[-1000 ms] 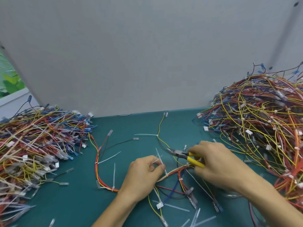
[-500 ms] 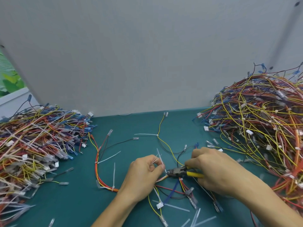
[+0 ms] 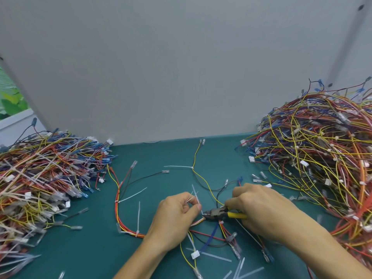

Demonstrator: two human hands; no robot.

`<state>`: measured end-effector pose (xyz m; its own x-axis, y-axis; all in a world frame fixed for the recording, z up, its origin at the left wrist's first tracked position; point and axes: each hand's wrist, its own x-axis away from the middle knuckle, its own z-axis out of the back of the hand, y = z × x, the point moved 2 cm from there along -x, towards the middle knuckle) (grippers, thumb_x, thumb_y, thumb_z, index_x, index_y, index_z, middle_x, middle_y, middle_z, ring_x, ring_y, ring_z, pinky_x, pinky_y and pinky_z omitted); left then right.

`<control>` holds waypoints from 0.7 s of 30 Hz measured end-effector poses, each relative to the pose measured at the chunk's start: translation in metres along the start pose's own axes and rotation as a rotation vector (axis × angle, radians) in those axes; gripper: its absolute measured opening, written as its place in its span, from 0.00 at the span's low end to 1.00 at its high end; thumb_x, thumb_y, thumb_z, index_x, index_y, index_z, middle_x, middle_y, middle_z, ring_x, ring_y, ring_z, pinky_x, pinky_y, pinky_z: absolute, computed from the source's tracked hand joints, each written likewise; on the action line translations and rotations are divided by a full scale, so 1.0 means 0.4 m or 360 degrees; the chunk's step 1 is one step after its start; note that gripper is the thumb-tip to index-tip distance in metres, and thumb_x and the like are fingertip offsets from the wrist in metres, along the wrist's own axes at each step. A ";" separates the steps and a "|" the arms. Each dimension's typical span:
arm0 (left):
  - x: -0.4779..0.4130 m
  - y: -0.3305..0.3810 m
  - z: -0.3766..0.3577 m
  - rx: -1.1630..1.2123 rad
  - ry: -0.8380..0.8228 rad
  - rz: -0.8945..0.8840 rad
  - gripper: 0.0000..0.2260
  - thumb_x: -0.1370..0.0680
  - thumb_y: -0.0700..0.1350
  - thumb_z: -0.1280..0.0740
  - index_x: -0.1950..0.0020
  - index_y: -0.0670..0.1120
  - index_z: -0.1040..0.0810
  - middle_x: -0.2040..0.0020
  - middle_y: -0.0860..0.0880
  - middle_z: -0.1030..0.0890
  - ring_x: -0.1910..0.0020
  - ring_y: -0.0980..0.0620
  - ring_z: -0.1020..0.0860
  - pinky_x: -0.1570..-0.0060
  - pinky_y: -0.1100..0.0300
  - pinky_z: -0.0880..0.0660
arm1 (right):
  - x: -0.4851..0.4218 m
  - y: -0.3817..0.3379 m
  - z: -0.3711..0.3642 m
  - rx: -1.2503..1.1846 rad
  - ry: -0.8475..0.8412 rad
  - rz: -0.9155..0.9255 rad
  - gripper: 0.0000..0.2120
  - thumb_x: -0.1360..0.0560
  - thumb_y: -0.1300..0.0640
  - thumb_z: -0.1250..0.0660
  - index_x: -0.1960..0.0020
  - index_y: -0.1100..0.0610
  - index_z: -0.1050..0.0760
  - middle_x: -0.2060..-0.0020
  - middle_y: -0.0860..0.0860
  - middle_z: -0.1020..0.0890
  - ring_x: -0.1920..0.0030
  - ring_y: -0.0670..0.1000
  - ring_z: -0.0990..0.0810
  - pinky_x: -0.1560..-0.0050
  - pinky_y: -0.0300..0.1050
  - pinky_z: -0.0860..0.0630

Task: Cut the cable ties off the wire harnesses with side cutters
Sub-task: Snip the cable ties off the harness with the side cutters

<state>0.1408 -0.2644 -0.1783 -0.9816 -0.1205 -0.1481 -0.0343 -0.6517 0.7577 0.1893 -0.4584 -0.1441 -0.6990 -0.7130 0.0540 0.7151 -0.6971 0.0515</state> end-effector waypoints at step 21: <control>0.001 -0.007 -0.003 -0.0004 -0.0004 -0.0021 0.07 0.25 0.48 0.32 0.62 0.51 0.23 0.78 0.54 0.36 0.74 0.56 0.38 0.72 0.64 0.40 | 0.003 0.004 -0.008 -0.0004 0.0067 0.0012 0.07 0.27 0.54 0.39 0.49 0.48 0.28 0.55 0.47 0.26 0.49 0.56 0.24 0.62 0.44 0.38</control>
<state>0.1408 -0.2633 -0.1812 -0.9815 -0.1100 -0.1565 -0.0468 -0.6552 0.7540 0.1897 -0.4608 -0.1470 -0.6931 -0.7207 0.0124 0.7203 -0.6919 0.0488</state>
